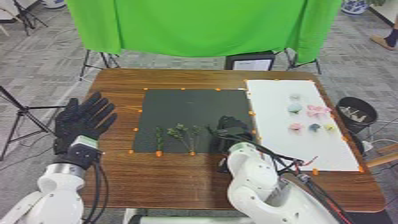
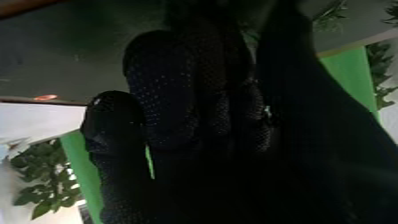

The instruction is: Arrange flowers

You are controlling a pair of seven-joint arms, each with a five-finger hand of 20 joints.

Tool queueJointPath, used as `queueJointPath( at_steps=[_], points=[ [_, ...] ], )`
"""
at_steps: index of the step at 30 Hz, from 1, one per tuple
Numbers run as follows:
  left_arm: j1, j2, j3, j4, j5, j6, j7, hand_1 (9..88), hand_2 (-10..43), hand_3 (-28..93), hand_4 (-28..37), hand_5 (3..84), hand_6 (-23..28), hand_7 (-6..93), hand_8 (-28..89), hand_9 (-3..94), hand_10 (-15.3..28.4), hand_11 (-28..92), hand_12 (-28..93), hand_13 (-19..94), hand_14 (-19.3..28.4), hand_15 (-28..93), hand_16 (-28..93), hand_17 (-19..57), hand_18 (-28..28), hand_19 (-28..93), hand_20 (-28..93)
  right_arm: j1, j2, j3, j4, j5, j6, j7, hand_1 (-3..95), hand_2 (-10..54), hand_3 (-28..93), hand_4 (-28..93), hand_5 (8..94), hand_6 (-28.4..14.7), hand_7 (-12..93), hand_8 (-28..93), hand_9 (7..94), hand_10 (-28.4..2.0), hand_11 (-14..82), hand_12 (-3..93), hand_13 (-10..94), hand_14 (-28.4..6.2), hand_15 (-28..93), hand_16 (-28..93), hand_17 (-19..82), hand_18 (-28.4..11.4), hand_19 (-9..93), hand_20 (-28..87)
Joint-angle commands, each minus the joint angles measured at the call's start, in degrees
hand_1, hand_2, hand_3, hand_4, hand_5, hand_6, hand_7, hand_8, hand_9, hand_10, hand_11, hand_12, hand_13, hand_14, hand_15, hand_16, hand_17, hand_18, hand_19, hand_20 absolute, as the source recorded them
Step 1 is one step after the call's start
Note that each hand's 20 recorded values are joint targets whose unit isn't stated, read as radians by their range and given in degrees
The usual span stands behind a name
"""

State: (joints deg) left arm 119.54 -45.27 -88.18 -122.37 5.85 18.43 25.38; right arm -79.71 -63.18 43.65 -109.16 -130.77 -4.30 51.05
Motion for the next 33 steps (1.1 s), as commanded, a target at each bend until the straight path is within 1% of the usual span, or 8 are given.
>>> queueJointPath(
  at_steps=[1,10,14,17,23,26,28,33],
  points=[
    [2.1,-0.73,-1.16,0.02,-2.31,-2.57,1.68,25.2,13.6,73,-28.3,48.6,10.9,13.2,-7,40.3,16.9,22,13,28,17.2,39,-7,-5.7,16.6,39,10,0.1,0.6,0.2,-1.4,0.2,-0.5,-0.4,40.0,-9.5,72,-26,68.8,-4.6,32,-6,77.4,-15.3,32.9,27.1,81,-9.3,53,30,47,-24.6,93,30],
    [3.0,-0.88,-1.41,-0.36,-1.63,-3.22,1.86,24.5,13.3,74,-28.3,48.2,10.8,12.9,-7,40.1,16.8,21,13,28,17.1,38,-7,-5.6,16.6,39,10,1.7,2.0,3.4,-1.7,-0.8,14.7,-0.6,38.3,-9.5,72,-25,69.4,-4.7,31,-8,77.7,-15.4,32.4,26.4,81,-9.4,53,30,48,-24.6,93,31],
    [2.6,-0.79,-1.43,-0.29,-1.66,-2.93,2.45,24.4,13.3,74,-28.3,48.1,10.8,12.8,-7,40.0,16.8,21,13,28,17.1,38,-7,-5.6,16.6,38,10,-1.4,6.5,11.7,-1.6,3.4,19.6,-15.3,37.7,-9.5,72,-24,67.5,-4.7,32,-9,76.8,-15.2,32.5,26.4,80,-9.3,53,30,47,-23.6,93,31],
    [2.5,-0.14,-1.42,-0.46,-1.92,-2.77,3.13,24.5,13.4,73,-28.3,48.1,10.8,12.7,-7,40.0,16.9,21,13,28,17.1,37,-7,-5.5,16.5,38,10,-5.8,10.5,22.5,-1.5,6.8,12.4,-28.0,38.4,-9.5,78,-24,58.9,-4.6,33,-11,68.9,-15.1,30.0,24.4,73,-9.6,53,28,41,-20.4,89,31],
    [3.8,-0.15,-2.9,-1.5,-0.96,-2.76,2.47,24.7,13.6,73,-28.3,48.1,10.9,12.6,-7,40.0,16.9,21,13,28,17.2,37,-6,-5.5,16.5,38,10,-10.6,16.6,30.6,-3.9,2.0,9.0,-14.8,35.2,-9.5,78,-25,47.0,-7.2,20,-10,54.0,-17.7,15.1,16.9,68,-10.1,66,24,41,-20.4,88,35],
    [4.9,-0.06,-3.41,-1.72,-1.63,-2.28,3.46,24.6,13.7,73,-28.3,48.2,10.9,12.6,-7,40.0,17.0,21,13,28,17.1,37,-6,-5.5,16.6,38,10,-13.6,16.9,35.6,-3.9,1.9,3.1,-16.6,35.1,-9.5,77,-25,45.9,-7.6,18,-10,51.3,-17.7,12.8,15.8,68,-10.4,67,24,41,-20.8,89,35],
    [4.5,0.76,-2.49,-2.09,-2.71,0.07,6.36,24.7,13.8,73,-28.3,48.3,11.0,12.6,-7,40.1,17.0,21,13,28,17.2,38,-6,-5.5,16.6,38,10,-15.4,16.8,38.7,-2.9,-1.9,-2.5,-22.3,35.4,-9.5,77,-25,44.4,-7.8,16,-10,48.8,-16.7,11.3,15.3,67,-10.9,67,24,40,-20.9,89,35],
    [4.3,1.34,-3.18,-1.92,-1.43,-1.06,5.45,24.7,13.8,74,-28.3,48.8,10.9,13.1,-7,41.0,16.9,21,13,29,17.2,38,-7,-5.5,16.7,38,10,-15.0,16.8,41.2,-2.2,-0.9,-13.9,-23.3,36.3,-9.5,79,-28,37.4,-8.0,13,-9,41.9,-16.1,8.6,15.1,63,-11.5,70,23,37,-21.0,87,36]
  ],
)
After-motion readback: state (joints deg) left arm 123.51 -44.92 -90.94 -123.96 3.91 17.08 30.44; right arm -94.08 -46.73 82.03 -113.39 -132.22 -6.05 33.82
